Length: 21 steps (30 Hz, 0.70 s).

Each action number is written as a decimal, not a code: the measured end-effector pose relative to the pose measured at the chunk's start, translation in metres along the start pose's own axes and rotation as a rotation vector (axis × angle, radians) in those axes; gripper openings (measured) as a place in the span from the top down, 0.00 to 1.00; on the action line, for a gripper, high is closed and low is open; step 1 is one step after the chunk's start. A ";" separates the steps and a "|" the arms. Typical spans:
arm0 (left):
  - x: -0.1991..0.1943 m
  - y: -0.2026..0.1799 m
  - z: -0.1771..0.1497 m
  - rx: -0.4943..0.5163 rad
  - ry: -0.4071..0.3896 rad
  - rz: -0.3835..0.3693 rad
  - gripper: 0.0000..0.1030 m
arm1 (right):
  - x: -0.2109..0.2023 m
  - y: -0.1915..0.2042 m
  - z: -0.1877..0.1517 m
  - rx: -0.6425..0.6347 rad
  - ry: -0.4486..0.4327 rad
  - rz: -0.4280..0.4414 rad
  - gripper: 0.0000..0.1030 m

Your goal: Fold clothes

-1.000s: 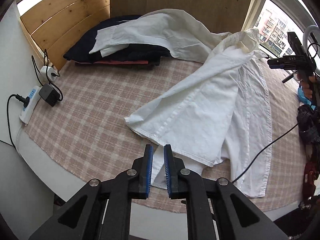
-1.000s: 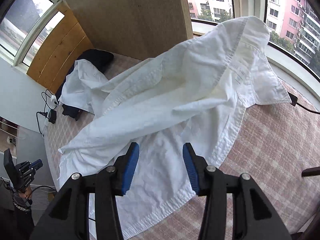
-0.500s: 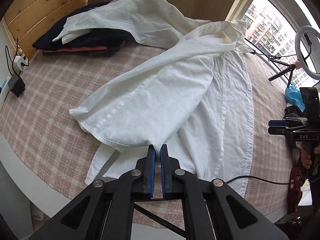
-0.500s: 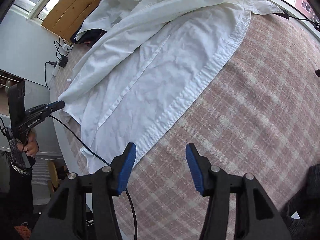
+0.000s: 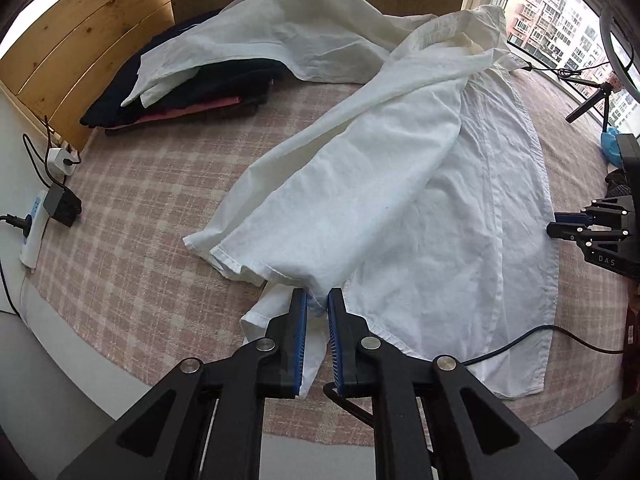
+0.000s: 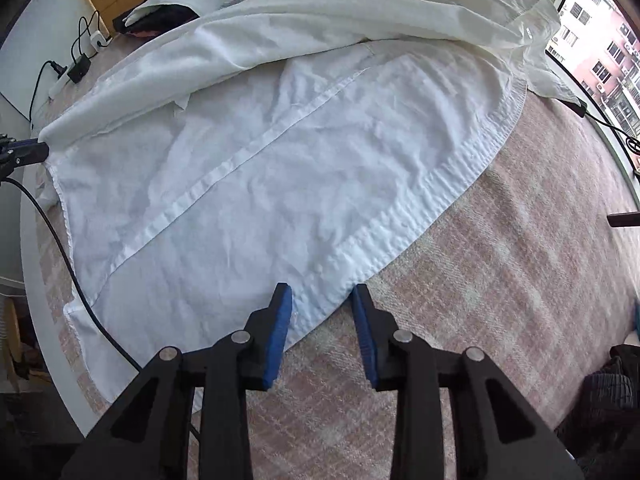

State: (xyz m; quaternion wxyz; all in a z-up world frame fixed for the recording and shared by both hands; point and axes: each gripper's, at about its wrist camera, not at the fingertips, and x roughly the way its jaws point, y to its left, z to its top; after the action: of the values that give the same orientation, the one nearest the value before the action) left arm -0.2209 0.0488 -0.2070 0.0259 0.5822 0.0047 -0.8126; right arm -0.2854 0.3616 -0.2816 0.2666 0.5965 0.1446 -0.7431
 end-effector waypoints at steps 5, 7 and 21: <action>-0.046 -0.011 -0.033 0.096 -0.019 0.019 0.88 | -0.033 -0.047 0.003 0.154 0.061 0.208 0.88; -0.073 -0.021 -0.053 0.143 -0.017 0.002 0.87 | -0.060 -0.074 0.002 0.225 0.071 0.273 0.79; -0.007 -0.212 -0.082 0.405 0.033 -0.173 0.77 | -0.046 -0.199 0.089 0.341 -0.179 0.044 0.47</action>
State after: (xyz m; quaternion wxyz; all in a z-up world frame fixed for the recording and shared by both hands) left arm -0.1510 0.2644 -0.2318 -0.1614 0.5862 -0.1086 -0.7865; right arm -0.4640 0.4870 -0.2357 0.1896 0.5675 -0.0210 -0.8010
